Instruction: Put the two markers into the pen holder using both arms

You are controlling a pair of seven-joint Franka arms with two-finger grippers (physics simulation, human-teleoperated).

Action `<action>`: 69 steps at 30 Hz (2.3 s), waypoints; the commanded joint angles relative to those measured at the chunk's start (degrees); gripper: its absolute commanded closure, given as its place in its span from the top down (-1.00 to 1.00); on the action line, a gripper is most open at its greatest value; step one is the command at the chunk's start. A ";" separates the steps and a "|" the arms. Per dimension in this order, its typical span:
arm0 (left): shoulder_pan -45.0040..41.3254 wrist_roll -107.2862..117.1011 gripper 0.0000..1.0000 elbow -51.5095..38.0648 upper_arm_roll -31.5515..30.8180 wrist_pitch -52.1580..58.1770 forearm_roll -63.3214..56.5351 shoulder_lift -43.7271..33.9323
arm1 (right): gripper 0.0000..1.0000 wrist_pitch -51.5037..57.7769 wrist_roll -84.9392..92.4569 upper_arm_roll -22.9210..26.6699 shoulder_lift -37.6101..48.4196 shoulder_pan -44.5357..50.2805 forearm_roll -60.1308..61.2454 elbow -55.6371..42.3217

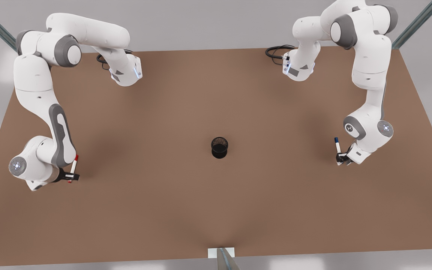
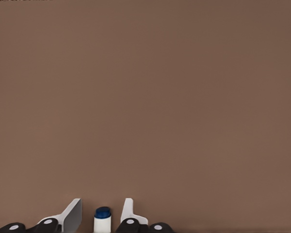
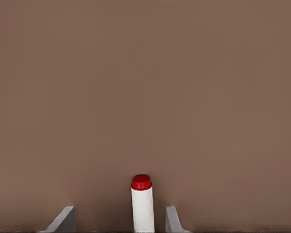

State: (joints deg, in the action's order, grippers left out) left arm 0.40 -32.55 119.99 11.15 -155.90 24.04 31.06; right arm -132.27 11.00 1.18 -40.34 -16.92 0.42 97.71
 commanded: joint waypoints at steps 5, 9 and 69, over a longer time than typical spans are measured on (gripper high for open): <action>-0.05 -5.42 0.04 -0.20 0.01 -0.90 -0.04 0.58 | 0.32 -0.80 9.03 -0.47 0.52 -1.54 0.11 1.43; -0.05 -5.42 -0.16 -0.20 0.01 -0.81 0.04 0.84 | 0.32 -4.04 10.00 -0.74 0.00 -2.42 0.11 2.22; -44.08 92.23 -0.57 -42.65 -5.88 45.77 -11.38 -0.30 | -0.50 5.53 -19.79 -34.22 11.77 11.38 -1.74 -17.03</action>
State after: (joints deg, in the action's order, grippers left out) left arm -43.54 37.03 77.30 5.25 -108.59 12.22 30.61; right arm -126.05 9.11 -33.00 -28.62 -5.61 -0.46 80.74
